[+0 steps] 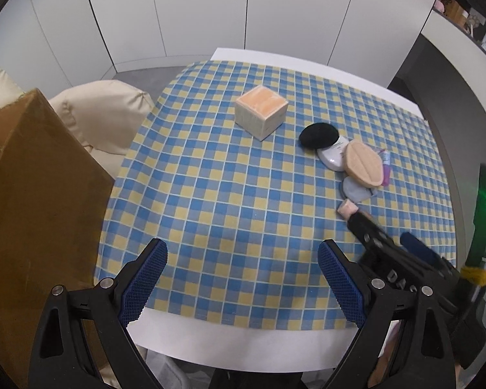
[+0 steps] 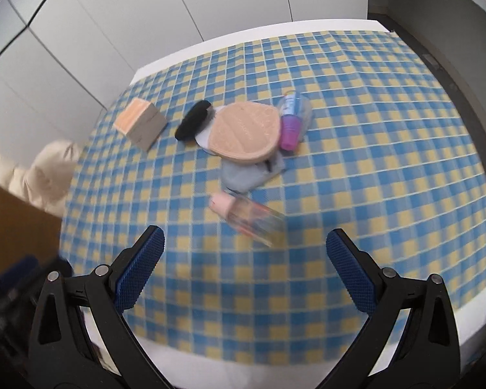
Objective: Organize objects
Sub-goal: 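Grasp the pink-capped glass bottle with the right tool while the left tool approaches the beige puff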
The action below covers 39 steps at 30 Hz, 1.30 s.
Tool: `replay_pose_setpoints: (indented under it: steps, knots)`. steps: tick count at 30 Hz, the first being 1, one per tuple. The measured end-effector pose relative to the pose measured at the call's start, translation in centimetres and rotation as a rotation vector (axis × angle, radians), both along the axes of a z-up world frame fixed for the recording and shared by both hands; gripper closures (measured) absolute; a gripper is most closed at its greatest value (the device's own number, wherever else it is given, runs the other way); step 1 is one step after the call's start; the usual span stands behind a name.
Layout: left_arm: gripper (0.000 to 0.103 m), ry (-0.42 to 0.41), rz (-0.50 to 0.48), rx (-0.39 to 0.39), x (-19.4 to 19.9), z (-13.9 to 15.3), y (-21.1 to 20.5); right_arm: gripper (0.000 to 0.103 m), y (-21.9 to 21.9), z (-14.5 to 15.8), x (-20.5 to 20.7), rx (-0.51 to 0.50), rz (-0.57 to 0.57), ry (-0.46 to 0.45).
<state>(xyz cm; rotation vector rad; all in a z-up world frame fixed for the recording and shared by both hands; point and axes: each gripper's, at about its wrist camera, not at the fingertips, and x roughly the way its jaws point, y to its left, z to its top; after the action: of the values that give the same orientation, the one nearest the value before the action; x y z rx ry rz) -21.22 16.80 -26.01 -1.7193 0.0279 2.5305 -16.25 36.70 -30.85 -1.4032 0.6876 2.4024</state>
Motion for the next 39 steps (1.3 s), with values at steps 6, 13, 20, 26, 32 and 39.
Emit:
replay_pose_setpoints:
  steps: [6, 13, 20, 26, 32, 39]
  knots:
    - [0.009, -0.029, 0.012, -0.014, -0.3, -1.4, -0.1, 0.014, -0.1, -2.4, -1.8, 0.028, -0.071, -0.036]
    - [0.009, -0.042, 0.007, -0.018, -0.3, -2.0, 0.3, 0.037, -0.8, -2.7, -1.9, 0.166, 0.042, -0.037]
    - [0.009, -0.02, -0.047, -0.009, -0.3, -1.2, 2.6, 0.037, 5.3, -2.0, -0.1, 0.166, 0.001, -0.018]
    - [0.009, 0.009, -0.123, 0.024, -1.5, -1.3, 7.1, 0.037, 10.6, -1.6, 1.5, 0.163, -0.044, 0.014]
    - [0.009, 0.027, -0.224, 0.035, -4.4, -3.8, 12.8, 0.037, 13.2, -2.4, 2.0, 0.084, -0.097, 0.005]
    - [0.009, -0.003, -0.193, 0.055, -7.8, -7.0, 15.3, 0.038, 14.0, -2.7, 1.7, 0.045, -0.089, 0.009]
